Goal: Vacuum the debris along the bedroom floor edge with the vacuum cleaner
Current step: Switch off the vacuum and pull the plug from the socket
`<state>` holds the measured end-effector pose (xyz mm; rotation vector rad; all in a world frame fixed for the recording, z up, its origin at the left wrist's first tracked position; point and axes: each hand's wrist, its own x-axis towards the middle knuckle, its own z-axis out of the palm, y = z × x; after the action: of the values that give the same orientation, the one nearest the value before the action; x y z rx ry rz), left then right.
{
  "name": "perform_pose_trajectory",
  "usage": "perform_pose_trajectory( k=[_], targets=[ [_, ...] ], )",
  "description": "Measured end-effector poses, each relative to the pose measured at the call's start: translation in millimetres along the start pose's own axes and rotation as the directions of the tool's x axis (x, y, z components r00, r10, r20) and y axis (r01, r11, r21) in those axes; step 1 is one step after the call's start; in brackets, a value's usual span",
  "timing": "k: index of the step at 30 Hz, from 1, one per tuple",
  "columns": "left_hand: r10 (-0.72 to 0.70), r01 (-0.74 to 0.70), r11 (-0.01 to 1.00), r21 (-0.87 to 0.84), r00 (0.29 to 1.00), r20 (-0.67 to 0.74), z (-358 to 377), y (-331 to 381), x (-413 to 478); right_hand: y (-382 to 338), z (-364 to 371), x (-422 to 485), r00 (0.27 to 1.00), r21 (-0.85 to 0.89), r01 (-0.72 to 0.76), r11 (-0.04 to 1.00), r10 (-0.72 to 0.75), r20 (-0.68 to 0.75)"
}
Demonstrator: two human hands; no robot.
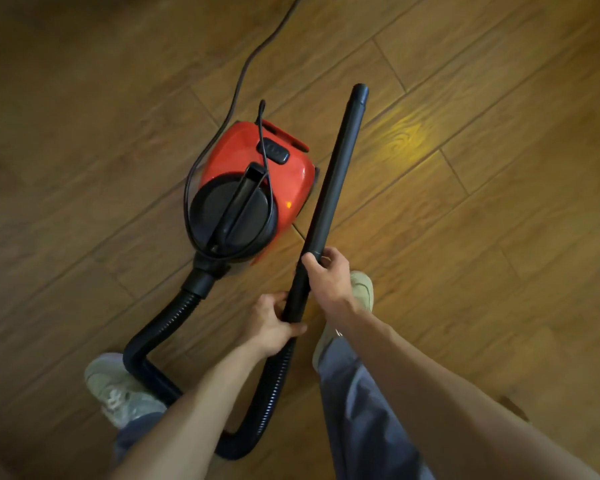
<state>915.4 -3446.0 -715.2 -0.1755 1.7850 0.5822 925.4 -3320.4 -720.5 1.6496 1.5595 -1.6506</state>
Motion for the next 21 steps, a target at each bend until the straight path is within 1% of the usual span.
perform_pose_trajectory(
  k=[1,2,3,4,5,6,7,9,11,14,16,18,21],
  targets=[
    [-0.001,0.001,1.0,0.015,1.0,-0.007,2.0,2.1,5.9,-2.6,-2.4,6.2,1.0,-0.028,-0.005,1.0,0.005,-0.009],
    [0.004,-0.004,1.0,0.027,1.0,-0.01,3.6,3.2,12.0,-6.4,-4.7,12.2,0.999,-0.097,0.022,0.995,-0.025,-0.038],
    [0.012,-0.011,0.999,0.041,1.0,-0.012,4.3,5.0,17.0,-11.4,-6.8,18.4,0.991,-0.223,0.085,0.971,-0.106,-0.087],
    [0.014,-0.013,0.998,0.054,1.0,-0.013,4.3,6.4,21.0,-18.0,-8.7,24.6,0.968,-0.385,0.157,0.909,-0.218,-0.12],
    [0.014,-0.013,0.998,0.069,1.0,-0.016,3.9,8.0,23.5,-27.2,-9.1,31.1,0.937,-0.517,0.234,0.824,-0.333,-0.108],
    [0.016,-0.014,0.996,0.088,1.0,-0.027,3.8,8.9,25.2,-38.7,-8.1,36.2,0.9,-0.594,0.322,0.737,-0.433,-0.05],
    [0.017,-0.012,0.995,0.101,0.999,-0.043,4.3,9.1,26.0,-51.2,-5.7,41.0,0.858,-0.637,0.415,0.65,-0.513,0.036],
    [0.022,-0.012,0.993,0.115,0.996,-0.085,6.6,7.3,29.4,-74.4,2.2,51.0,0.781,-0.691,0.545,0.474,-0.586,0.213],
    [0.017,-0.003,0.993,0.119,0.993,-0.119,7.7,7.2,31.0,-94.4,10.3,60.5,0.744,-0.722,0.607,0.331,-0.555,0.371],
    [-0.006,0.02,0.992,0.123,0.994,-0.114,5.1,8.9,31.0,-115.2,22.4,73.1,0.726,-0.739,0.647,0.19,-0.449,0.52],
    [-0.011,0.024,0.991,0.131,0.995,-0.1,2.1,8.1,32.4,-120.4,29.4,79.9,0.717,-0.735,0.662,0.149,-0.41,0.563],
    [-0.014,0.026,0.99,0.135,0.996,-0.091,-0.3,6.1,34.3,-121.1,32.8,82.1,0.714,-0.737,0.665,0.125,-0.398,0.576],
    [-0.018,0.029,0.989,0.144,0.997,-0.079,-1.4,4.3,36.6,-122.0,31.6,84.1,0.742,-0.764,0.635,0.11,-0.363,0.564]
  ],
)
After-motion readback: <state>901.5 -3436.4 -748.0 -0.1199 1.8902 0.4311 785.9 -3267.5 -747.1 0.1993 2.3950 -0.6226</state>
